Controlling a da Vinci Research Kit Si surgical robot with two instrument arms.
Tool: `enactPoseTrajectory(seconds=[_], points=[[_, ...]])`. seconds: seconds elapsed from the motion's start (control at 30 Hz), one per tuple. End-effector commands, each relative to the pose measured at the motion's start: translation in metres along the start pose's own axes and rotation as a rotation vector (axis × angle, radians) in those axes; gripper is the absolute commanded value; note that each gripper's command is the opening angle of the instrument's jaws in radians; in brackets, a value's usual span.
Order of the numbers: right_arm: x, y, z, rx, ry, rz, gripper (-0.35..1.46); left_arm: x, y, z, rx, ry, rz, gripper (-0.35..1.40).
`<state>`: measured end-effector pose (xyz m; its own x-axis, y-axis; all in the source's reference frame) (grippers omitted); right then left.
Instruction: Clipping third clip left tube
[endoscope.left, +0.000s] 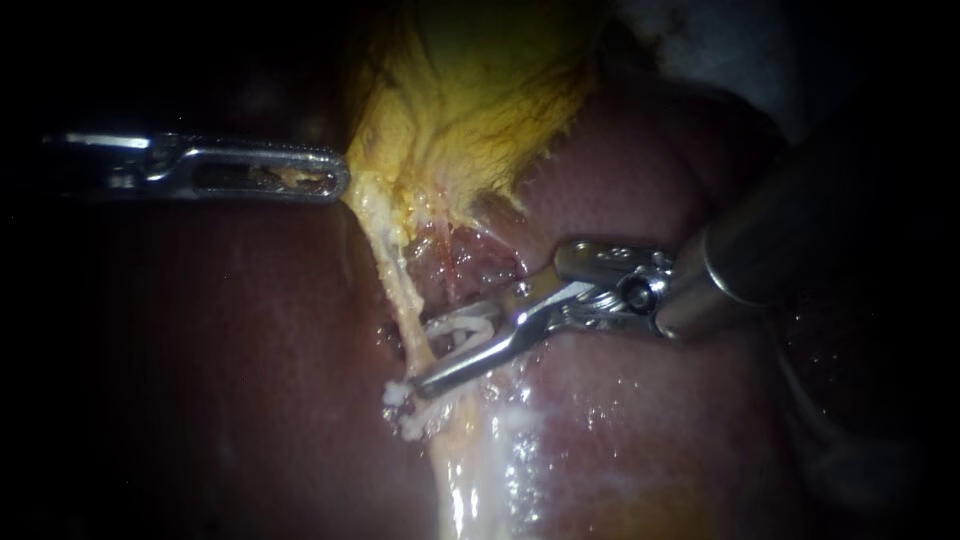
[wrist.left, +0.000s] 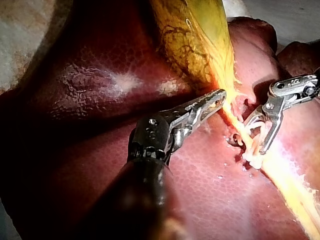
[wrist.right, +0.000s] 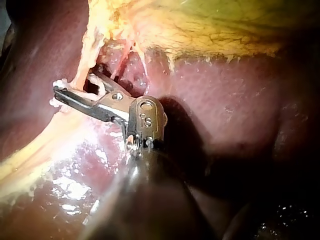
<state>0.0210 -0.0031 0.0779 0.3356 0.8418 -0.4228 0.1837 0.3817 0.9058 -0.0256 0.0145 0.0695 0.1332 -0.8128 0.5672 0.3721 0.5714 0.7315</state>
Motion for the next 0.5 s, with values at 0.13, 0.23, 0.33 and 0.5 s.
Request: enactPoseTrajectory(seconds=[0.13, 0.23, 0.33, 0.5], points=[[0.0002, -0.0004, 0.001, 0.042, 0.023, 0.006, 0.51, 0.0, 0.0, 0.0001, 0.0, 0.0, 0.0, -0.35], [0.0006, -0.0005, 0.0018, 0.076, 0.065, 0.023, 0.51, 0.0, 0.0, 0.0001, 0.0, 0.0, 0.0, -0.35], [0.0011, -0.0007, 0.0025, 0.105, 0.103, 0.046, 0.51, 0.0, 0.0, 0.0001, 0.0, 0.0, 0.0, -0.35], [0.002, -0.0009, 0.0034, 0.13, 0.139, 0.06, 0.5, 0.0, 0.0, 0.0001, 0.0, 0.0, 0.0, -0.35]])
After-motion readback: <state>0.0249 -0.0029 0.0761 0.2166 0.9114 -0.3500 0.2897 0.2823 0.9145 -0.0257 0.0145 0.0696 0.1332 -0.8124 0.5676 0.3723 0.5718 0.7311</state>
